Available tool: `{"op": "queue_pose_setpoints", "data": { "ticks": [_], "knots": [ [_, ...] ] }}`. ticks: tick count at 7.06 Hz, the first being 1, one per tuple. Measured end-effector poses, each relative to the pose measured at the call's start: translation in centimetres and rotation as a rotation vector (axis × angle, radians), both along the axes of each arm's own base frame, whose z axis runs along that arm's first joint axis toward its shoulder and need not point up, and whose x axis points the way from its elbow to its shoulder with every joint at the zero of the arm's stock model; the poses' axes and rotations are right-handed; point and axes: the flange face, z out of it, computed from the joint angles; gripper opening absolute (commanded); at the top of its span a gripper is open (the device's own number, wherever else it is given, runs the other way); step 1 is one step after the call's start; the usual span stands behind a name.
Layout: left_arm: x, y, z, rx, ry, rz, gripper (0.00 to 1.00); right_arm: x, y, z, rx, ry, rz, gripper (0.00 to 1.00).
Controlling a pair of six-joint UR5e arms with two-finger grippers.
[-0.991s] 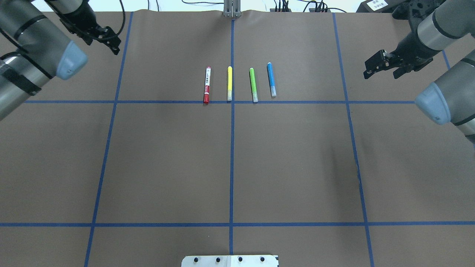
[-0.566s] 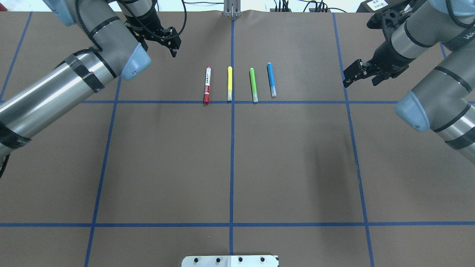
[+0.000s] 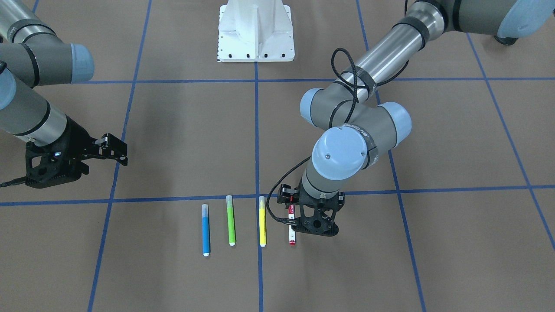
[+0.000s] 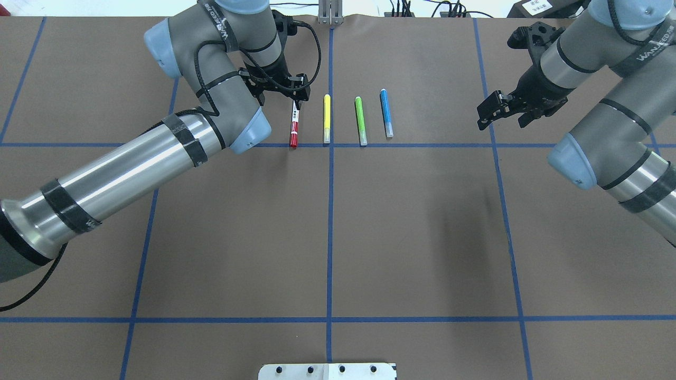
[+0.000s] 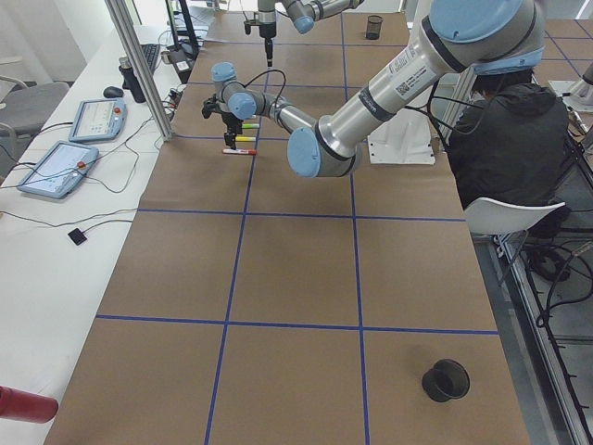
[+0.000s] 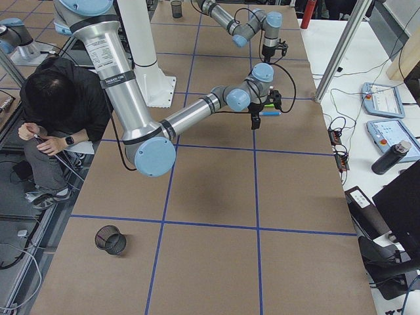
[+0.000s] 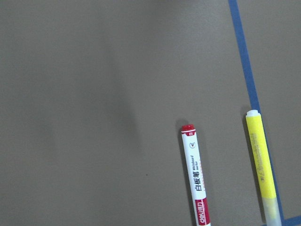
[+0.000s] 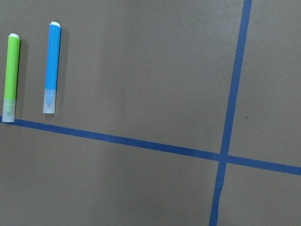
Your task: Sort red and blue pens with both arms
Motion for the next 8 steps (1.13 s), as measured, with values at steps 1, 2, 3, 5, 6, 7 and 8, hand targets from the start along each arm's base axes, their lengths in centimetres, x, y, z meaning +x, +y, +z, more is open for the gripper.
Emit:
{"op": "queue_pose_setpoints", "data": {
  "ticks": [1,2,3,5,6,7,8],
  "knots": [
    [1.3,0.9,0.2,-0.02,-0.006,-0.015,0.77,-0.1,-0.1,0.0,-0.002,0.001,0.0,1.0],
    [2.2,1.4,0.5,-0.028,-0.019,-0.029,0.77,-0.3,-0.3,0.2,-0.004,0.003,-0.001,1.0],
    [3.0,1.8,0.9,-0.028,-0.033,-0.037,0.76,-0.5,-0.6,0.4,-0.008,0.007,-0.002,1.0],
    [4.3,2.6,1.6,-0.014,-0.048,-0.041,0.64,-0.9,-1.4,0.5,-0.014,0.013,-0.003,1.0],
    [4.9,3.0,1.8,-0.007,-0.051,-0.038,0.6,-1.1,-1.6,0.5,-0.017,0.014,-0.003,1.0],
    [5.4,3.4,2.0,-0.004,-0.053,-0.034,0.56,-1.2,-1.7,0.5,-0.017,0.014,-0.002,1.0],
    [5.6,3.5,2.2,-0.001,-0.052,-0.032,0.53,-1.3,-1.8,0.4,-0.018,0.014,-0.002,1.0]
  ]
}}
